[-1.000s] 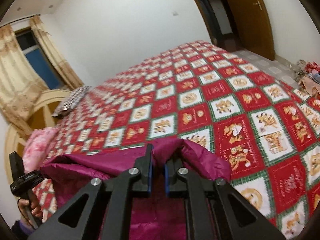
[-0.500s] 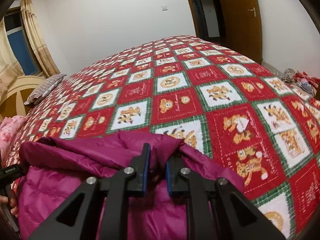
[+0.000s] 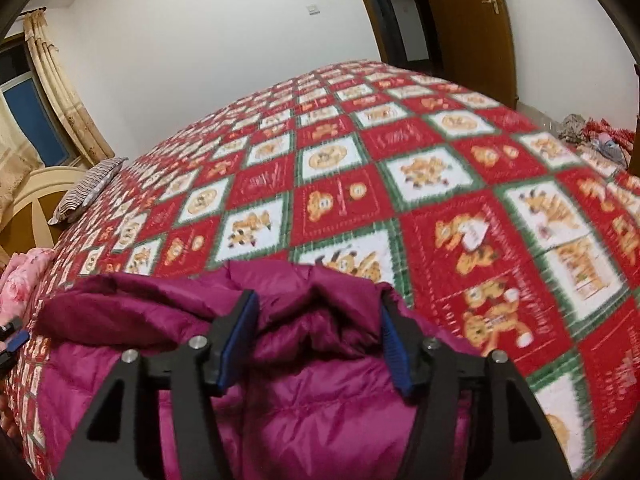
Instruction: Fold large clothes
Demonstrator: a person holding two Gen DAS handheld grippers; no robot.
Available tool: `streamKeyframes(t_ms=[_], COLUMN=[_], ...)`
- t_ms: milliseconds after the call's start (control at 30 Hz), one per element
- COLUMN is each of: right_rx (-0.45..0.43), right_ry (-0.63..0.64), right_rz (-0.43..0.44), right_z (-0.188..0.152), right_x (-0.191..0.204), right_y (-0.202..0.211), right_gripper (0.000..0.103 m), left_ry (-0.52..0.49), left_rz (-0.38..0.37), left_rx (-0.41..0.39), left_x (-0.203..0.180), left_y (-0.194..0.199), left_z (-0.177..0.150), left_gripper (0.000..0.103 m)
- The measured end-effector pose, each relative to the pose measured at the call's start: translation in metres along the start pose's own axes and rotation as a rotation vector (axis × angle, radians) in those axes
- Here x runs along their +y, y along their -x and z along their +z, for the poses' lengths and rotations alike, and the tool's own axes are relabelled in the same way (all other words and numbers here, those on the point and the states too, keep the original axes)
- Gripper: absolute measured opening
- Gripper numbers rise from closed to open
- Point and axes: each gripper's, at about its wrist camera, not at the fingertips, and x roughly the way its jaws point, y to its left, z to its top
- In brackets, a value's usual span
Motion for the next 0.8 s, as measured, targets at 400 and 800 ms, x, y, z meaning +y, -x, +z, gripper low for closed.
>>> streamKeyframes(t_ms=[400, 800], right_rx=[0.061, 0.158], right_ry=[0.265, 0.254], right_rz=[0.054, 0.064], right_z=[-0.005, -0.032], right_x=[0.108, 0.114], right_y=[0.014, -0.063], right_gripper=[0.028, 0.028], left_ry=[-0.398, -0.333], left_rz=[0.094, 0.107], left_rx=[0.129, 0.159], left_x=[-0.145, -0.122], left_y=[-0.081, -0.141], left_z=[-0.064, -0.076], left_gripper=[0.073, 0.079])
